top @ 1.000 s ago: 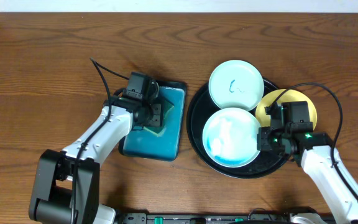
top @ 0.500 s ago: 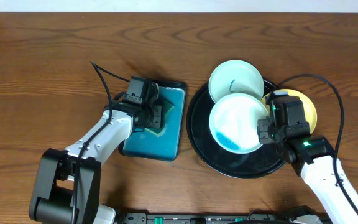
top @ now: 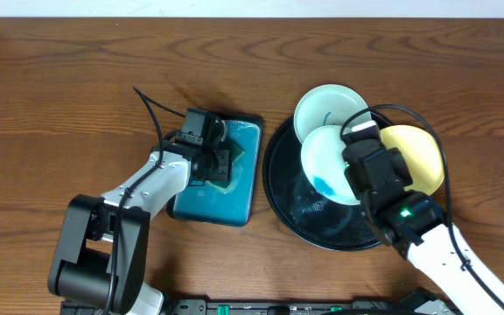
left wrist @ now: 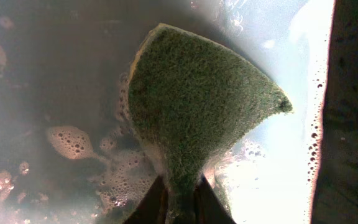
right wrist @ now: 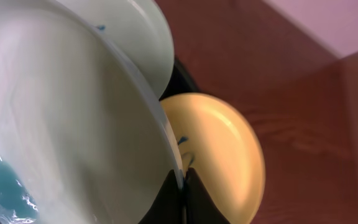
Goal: Clean dirty plates on tray and stack at the side
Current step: 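Lift and tilt the white plate upright with the right gripper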
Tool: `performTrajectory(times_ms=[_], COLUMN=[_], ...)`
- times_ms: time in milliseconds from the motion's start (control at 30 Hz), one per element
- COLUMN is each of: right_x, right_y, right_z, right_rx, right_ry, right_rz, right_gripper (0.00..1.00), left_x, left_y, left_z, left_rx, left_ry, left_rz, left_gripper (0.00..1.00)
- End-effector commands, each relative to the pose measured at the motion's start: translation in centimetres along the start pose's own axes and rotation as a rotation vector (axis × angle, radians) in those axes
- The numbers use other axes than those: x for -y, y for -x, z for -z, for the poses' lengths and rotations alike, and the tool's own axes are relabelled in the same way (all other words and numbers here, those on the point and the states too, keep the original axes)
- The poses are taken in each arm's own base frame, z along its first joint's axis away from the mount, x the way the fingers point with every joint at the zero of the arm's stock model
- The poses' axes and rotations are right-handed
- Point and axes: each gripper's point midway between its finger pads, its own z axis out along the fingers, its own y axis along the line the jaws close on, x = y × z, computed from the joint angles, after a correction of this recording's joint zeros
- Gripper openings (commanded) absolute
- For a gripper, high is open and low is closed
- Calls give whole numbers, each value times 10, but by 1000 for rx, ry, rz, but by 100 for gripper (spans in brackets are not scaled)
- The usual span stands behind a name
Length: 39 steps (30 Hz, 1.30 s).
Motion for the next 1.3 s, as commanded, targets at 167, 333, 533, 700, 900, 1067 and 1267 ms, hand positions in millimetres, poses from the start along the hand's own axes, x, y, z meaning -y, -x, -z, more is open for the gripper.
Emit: performTrajectory(times_ms=[167,333,533,700,900,1067,1267], right_x=[7,7,8,8,8,8,8], right_y=[44,52,56,56,57,57,57], right_z=[41,52,56,56,56,56,56], right_rx=[175,211,227,229,229,229,230], right_ry=[-231,-286,-305,-305,-304,-304,-304], right_rz=[173,194,201,198,198,198,198], right_gripper=[1,1,1,1,1,1,1], left_x=[-7,-5,2,1,1,4,6], left_y=[-15,-8,9,-3,-3,4,-9], left_z=[-12,-4,23,32,31,27,4], left_rx=[-59,-29,59,23,25,49,-17], left_ry=[20,14,-3,5,4,-4,3], left_rz=[1,0,-12,11,28,20,4], left_gripper=[7,7,8,29,55,53,49])
